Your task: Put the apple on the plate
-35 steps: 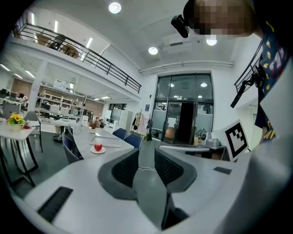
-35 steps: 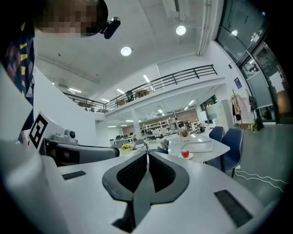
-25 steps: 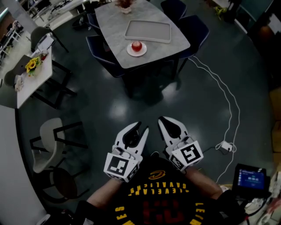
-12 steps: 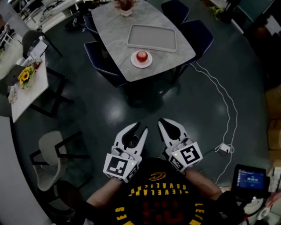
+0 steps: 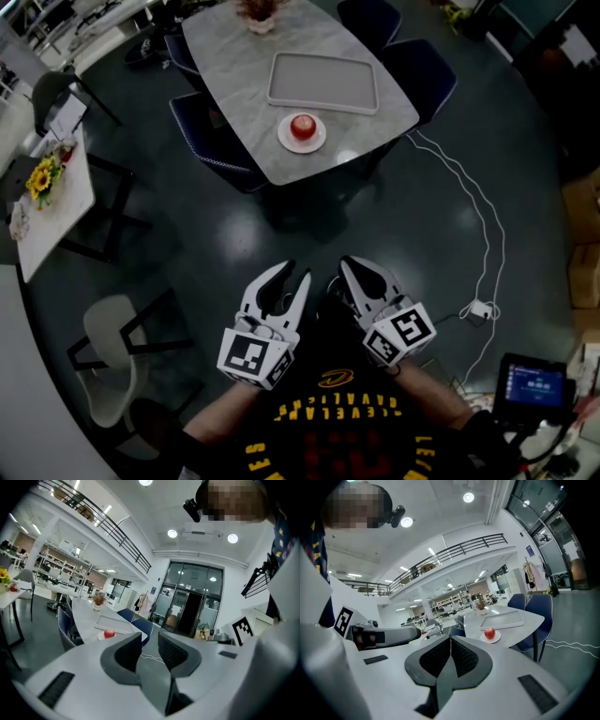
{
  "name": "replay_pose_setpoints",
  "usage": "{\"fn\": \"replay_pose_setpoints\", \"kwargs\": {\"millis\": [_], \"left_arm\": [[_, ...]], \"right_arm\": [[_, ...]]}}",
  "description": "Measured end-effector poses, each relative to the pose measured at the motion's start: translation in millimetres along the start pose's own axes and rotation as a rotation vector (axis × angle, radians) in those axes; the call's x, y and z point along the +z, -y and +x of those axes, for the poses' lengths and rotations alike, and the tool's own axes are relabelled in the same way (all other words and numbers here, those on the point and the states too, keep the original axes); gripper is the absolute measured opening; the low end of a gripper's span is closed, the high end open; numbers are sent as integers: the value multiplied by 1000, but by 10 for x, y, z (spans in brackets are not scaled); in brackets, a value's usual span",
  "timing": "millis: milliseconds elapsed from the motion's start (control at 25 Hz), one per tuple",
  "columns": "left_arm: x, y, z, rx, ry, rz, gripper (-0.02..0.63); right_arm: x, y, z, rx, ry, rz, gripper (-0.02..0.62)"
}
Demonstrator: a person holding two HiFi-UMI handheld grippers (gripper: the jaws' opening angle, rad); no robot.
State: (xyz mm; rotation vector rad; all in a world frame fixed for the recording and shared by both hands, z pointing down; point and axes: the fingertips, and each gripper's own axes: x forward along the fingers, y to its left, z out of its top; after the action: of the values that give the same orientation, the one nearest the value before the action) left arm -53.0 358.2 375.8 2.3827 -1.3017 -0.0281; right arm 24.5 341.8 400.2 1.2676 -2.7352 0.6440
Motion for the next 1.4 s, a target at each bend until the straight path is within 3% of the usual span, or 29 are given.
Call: {"fn": "replay_pose_setpoints", "kwargs": {"millis": [200, 640, 1080, 1400], "left_arm": [[93, -91, -11, 4, 5, 3, 113], [582, -560, 1101, 132, 44, 28, 112], [843, -728, 1892, 196, 35, 10, 114], [896, -938, 2177, 258, 22, -10, 112]], "right_arm": [[69, -45, 140, 9, 10, 9, 8], [647, 855, 1039, 143, 24, 12, 8], [1083, 1597, 1500, 176, 26, 30, 8], [1045, 2012, 1683, 159, -25, 77, 8]]}}
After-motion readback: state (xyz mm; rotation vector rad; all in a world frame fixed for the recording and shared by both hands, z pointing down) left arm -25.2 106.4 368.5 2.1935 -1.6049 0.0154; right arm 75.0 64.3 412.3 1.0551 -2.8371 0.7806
